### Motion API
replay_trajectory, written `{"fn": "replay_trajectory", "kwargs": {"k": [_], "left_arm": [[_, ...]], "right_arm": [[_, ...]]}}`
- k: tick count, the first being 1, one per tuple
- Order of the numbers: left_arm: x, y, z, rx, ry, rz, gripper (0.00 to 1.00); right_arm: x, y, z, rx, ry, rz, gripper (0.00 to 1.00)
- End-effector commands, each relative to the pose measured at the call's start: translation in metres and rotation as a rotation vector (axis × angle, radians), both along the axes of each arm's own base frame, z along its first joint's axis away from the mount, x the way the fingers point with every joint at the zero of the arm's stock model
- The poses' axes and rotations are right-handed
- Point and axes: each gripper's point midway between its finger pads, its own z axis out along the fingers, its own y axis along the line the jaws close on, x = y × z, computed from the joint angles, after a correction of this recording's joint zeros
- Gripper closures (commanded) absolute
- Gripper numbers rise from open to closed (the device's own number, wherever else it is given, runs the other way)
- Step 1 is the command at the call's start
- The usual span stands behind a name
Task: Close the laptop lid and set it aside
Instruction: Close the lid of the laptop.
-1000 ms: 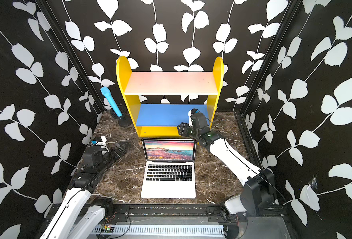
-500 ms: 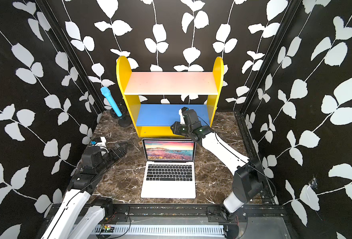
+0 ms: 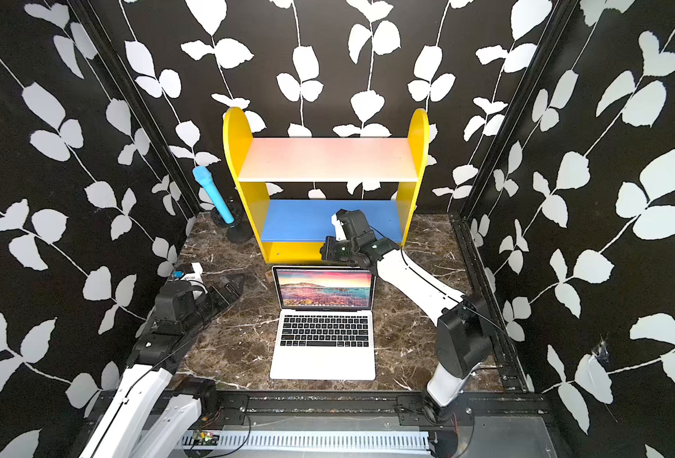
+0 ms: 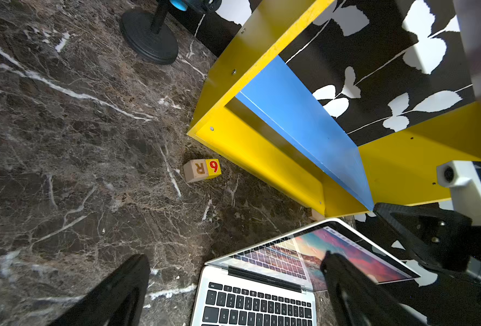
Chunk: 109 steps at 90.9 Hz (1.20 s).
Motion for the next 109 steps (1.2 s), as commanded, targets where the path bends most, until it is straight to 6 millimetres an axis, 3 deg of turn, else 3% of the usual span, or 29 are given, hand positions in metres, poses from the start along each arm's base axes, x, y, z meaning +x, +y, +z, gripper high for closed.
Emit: {"fn": "replay_trajectory", "kwargs": {"k": [1,62,109], "left_arm": [[-0.001,0.0,0.015,0.009,-0.036,-0.006,0.02],[-0.003,0.0,0.014,0.004,-0.032,-0.003,0.02],[-0.002,0.0,0.014,0.0,-0.029,-0.002,0.02]], "right_arm": [[-0.001,0.008,0.008,0.018,-0.017,0.025,1.0],[-0.016,0.016,-0.001,0.003,0.007,0.069,1.0],[-0.027,0.011,-0.01,-0.014,0.026,0.083,1.0]]}}
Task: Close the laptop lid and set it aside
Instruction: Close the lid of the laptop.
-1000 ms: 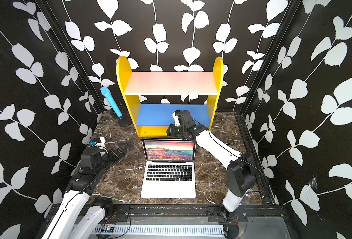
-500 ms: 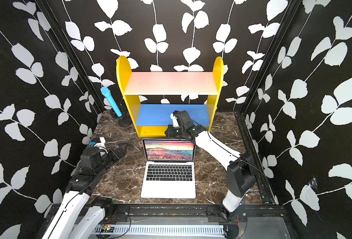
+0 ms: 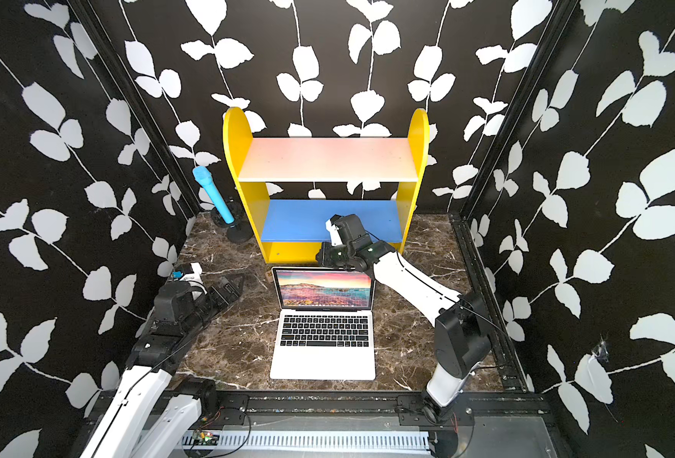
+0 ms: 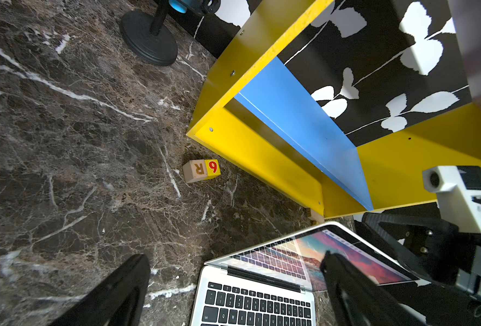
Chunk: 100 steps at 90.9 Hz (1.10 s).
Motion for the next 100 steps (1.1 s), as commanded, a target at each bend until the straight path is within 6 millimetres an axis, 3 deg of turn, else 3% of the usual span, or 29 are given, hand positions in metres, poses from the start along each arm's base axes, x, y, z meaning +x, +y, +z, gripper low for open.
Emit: {"fn": "replay_trajectory", "kwargs": {"k": [1,48,85,90,93,100], "left_arm": [[-0.001,0.0,0.012,0.001,-0.022,-0.002,0.02],[-0.001,0.0,0.012,-0.005,-0.023,0.001,0.02],[-0.001,0.0,0.01,-0.007,-0.018,0.002,0.02],[-0.001,0.0,0.01,-0.008,-0.017,0.002,0.02],[-0.001,0.0,0.009,-0.008,-0.016,0.002,0.02],[0.0,0.0,0.01,-0.01,-0.017,0.004,0.02]], "right_arm": [[-0.011,-0.001,0.0,-0.006,0.001,0.027,1.0],[-0.028,-0.003,-0.001,-0.01,0.014,0.058,1.0],[-0.039,-0.002,-0.014,-0.023,0.038,0.075,1.0],[-0.04,-0.001,-0.014,-0.023,0.037,0.078,1.0],[-0.043,-0.002,-0.002,-0.005,0.014,0.081,1.0],[-0.049,-0.004,-0.013,-0.022,0.034,0.085,1.0]]}}
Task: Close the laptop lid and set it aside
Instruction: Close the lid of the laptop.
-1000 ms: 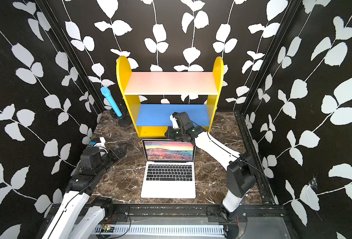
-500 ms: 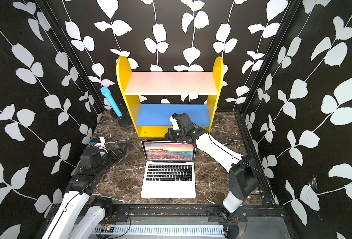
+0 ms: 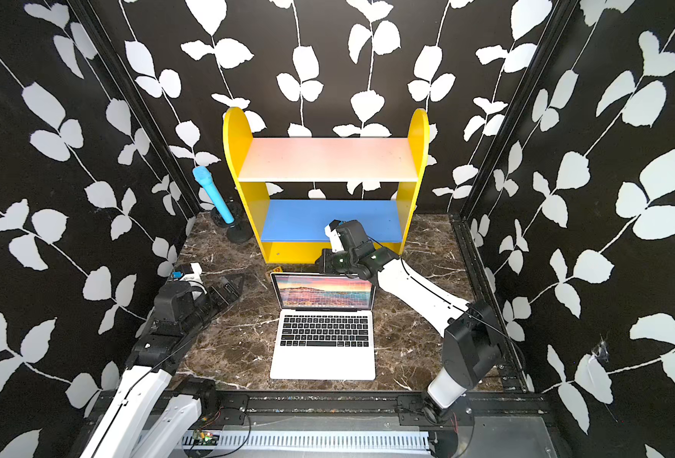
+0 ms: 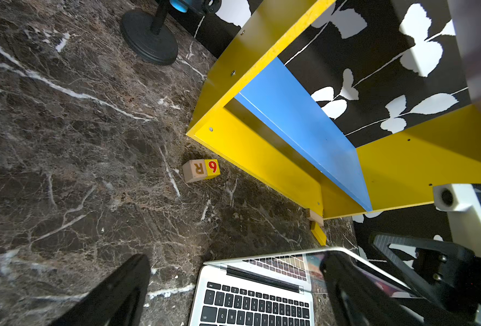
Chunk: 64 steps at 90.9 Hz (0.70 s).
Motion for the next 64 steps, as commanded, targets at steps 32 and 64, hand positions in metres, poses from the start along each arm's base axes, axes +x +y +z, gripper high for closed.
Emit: {"fn": "replay_trajectory", "kwargs": {"k": [32,64], "left_arm": [[0.0,-0.001,0.009,-0.004,-0.019,-0.001,0.02],[0.0,0.0,0.01,-0.004,-0.02,0.0,0.03]], "right_arm": [[-0.032,0.001,-0.023,-0.049,0.057,0.051,1.0],[-0.045,0.002,-0.023,-0.071,0.049,0.074,1.0]]}}
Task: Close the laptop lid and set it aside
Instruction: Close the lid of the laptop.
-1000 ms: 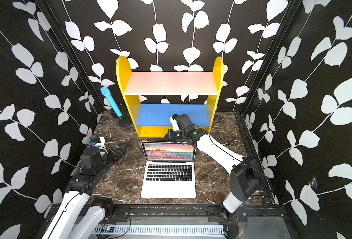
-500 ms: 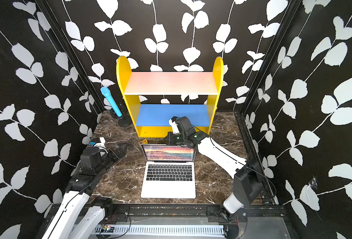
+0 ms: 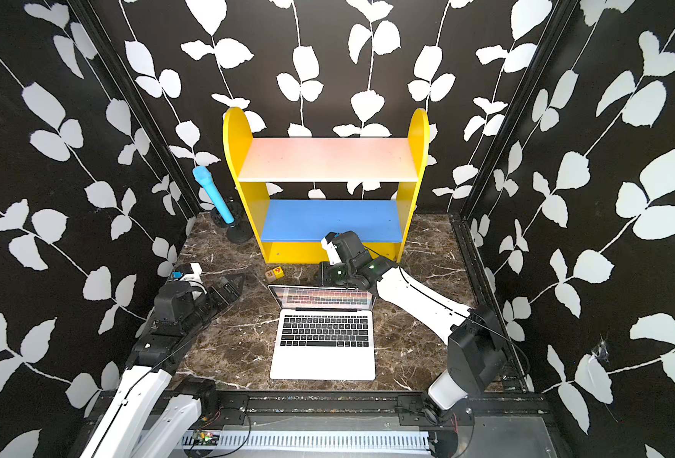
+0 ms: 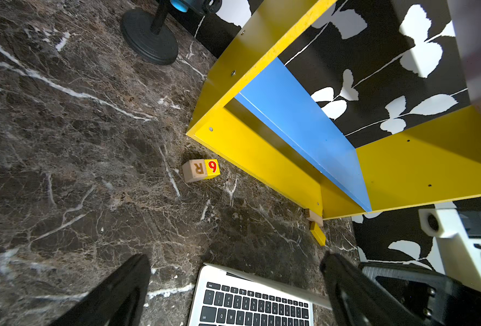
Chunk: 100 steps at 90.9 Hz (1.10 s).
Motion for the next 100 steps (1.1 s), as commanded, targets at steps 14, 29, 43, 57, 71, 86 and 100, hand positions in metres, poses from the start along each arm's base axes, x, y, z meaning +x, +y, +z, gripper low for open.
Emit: {"fn": "replay_trajectory", "kwargs": {"k": [14,29,43,57,71,86,100], "left_arm": [[0.0,0.0,0.009,-0.001,-0.021,-0.001,0.02],[0.0,0.0,0.01,-0.002,-0.023,-0.001,0.02],[0.0,-0.001,0.011,-0.003,-0.025,-0.002,0.02],[0.001,-0.001,0.011,-0.005,-0.025,-0.001,0.02],[0.002,-0.001,0.011,-0.005,-0.025,-0.001,0.02],[0.003,-0.001,0.01,-0.005,-0.021,-0.003,0.02],[0.003,-0.001,0.009,-0.006,-0.021,-0.002,0.03]], "right_arm": [[-0.021,-0.002,-0.004,-0.04,0.002,0.04,1.0],[-0.029,-0.002,-0.006,-0.055,0.003,0.059,1.0],[-0.034,-0.002,-0.009,-0.063,0.006,0.074,1.0],[-0.04,-0.003,-0.012,-0.074,0.01,0.089,1.0],[-0.045,-0.005,-0.016,-0.08,0.017,0.098,1.0],[-0.051,-0.006,-0.019,-0.085,0.02,0.114,1.0],[-0.057,-0.006,-0.022,-0.089,0.025,0.127,1.0]]}}
